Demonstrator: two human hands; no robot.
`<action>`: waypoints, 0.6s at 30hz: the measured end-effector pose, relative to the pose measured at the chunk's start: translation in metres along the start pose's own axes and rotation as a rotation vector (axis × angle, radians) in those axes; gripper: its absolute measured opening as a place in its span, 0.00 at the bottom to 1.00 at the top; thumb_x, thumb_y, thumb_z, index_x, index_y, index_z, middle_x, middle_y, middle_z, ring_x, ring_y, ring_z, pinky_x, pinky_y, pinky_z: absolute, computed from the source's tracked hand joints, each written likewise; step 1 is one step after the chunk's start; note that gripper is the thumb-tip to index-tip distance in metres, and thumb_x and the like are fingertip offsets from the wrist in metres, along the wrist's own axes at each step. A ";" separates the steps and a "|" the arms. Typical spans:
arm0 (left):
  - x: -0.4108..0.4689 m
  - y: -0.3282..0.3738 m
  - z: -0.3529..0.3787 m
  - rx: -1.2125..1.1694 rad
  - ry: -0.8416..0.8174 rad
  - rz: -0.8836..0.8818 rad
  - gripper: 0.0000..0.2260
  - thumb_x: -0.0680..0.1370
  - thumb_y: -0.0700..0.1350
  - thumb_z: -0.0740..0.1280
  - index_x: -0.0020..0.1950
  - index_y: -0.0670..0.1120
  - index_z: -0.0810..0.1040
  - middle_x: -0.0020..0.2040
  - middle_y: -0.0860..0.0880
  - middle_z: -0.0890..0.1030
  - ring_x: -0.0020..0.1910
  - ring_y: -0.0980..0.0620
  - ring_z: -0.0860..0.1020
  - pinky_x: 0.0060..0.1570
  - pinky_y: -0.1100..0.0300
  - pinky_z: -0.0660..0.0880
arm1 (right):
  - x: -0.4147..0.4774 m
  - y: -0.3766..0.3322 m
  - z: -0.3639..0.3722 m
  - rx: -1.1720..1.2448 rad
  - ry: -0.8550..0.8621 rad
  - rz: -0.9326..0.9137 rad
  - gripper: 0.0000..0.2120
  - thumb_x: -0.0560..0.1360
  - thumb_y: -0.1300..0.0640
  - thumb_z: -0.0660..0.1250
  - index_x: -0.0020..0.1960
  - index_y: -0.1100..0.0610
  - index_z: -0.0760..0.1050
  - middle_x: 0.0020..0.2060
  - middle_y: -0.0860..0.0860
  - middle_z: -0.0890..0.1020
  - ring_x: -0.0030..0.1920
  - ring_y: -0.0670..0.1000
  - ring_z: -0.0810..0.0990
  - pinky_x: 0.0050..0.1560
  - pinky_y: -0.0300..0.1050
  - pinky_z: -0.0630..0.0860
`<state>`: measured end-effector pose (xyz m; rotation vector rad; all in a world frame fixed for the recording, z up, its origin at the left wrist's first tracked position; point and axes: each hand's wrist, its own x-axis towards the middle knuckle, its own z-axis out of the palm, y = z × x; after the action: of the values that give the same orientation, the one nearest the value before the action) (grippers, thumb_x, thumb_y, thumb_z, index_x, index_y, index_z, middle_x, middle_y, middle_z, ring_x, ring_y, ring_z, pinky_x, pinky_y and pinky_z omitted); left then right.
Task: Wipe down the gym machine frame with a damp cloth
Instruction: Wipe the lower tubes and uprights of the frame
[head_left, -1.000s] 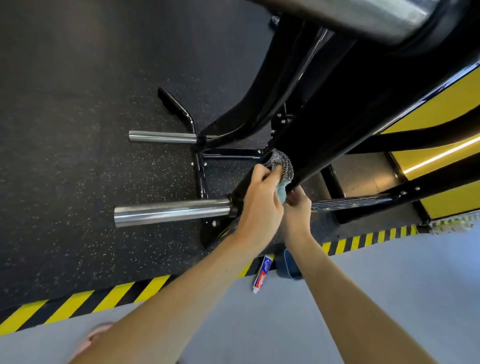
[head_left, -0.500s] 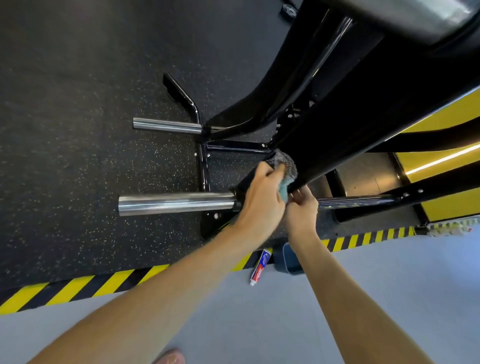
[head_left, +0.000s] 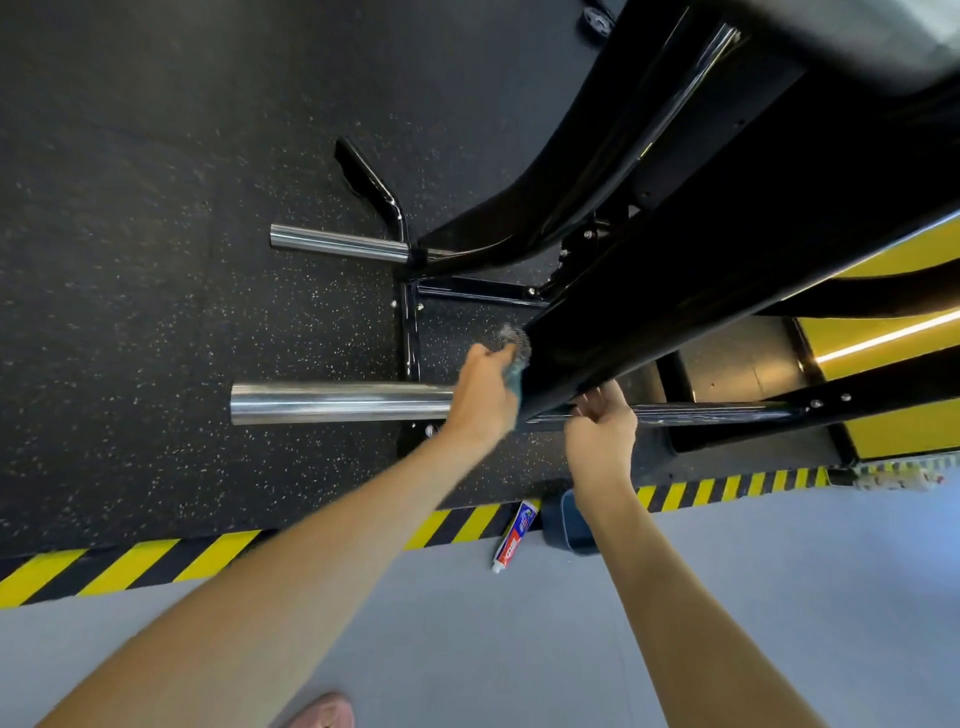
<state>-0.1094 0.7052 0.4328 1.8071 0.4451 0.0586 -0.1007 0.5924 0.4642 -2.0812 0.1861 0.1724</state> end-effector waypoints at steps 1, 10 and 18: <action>0.007 -0.003 0.001 -0.012 0.012 -0.054 0.20 0.79 0.31 0.60 0.71 0.37 0.68 0.51 0.46 0.67 0.54 0.47 0.73 0.53 0.70 0.68 | 0.000 0.000 -0.001 0.001 -0.011 -0.005 0.30 0.68 0.77 0.55 0.60 0.51 0.76 0.43 0.41 0.83 0.37 0.43 0.77 0.33 0.35 0.69; 0.003 -0.028 0.016 0.066 -0.006 -0.088 0.16 0.79 0.33 0.60 0.66 0.40 0.74 0.51 0.46 0.68 0.52 0.45 0.74 0.53 0.58 0.72 | -0.001 -0.008 0.002 0.015 0.035 -0.112 0.18 0.73 0.52 0.73 0.59 0.52 0.71 0.45 0.42 0.81 0.43 0.33 0.79 0.42 0.21 0.70; -0.018 -0.027 0.020 -0.083 0.053 0.040 0.19 0.80 0.31 0.58 0.72 0.40 0.68 0.50 0.46 0.68 0.44 0.58 0.71 0.46 0.78 0.66 | 0.005 0.000 0.003 -0.049 0.102 -0.177 0.16 0.73 0.53 0.73 0.57 0.55 0.73 0.43 0.45 0.83 0.39 0.32 0.80 0.39 0.23 0.71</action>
<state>-0.1279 0.6864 0.4051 1.7366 0.4376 0.1511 -0.0964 0.5953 0.4619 -2.1443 0.0593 -0.0362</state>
